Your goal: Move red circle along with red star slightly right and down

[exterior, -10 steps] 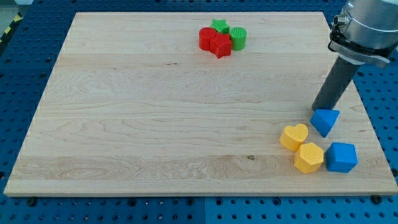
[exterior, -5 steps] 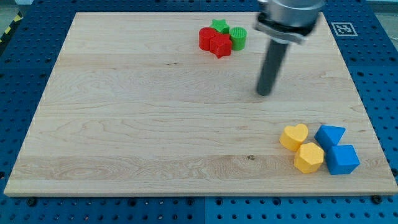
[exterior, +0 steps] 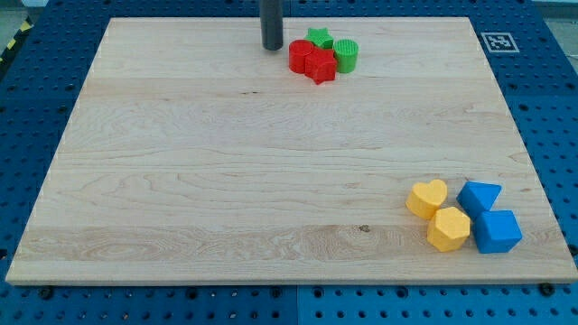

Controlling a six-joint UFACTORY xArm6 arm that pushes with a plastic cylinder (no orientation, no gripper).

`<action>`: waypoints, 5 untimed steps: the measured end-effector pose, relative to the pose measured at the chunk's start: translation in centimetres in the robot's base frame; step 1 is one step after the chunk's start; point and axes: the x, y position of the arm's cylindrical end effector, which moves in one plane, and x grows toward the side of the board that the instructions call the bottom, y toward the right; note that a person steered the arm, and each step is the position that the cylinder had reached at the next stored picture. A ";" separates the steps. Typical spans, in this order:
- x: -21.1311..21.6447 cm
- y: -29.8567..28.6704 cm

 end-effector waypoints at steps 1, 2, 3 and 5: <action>1.9 2.2; 2.5 5.3; 3.5 5.6; 7.4 8.7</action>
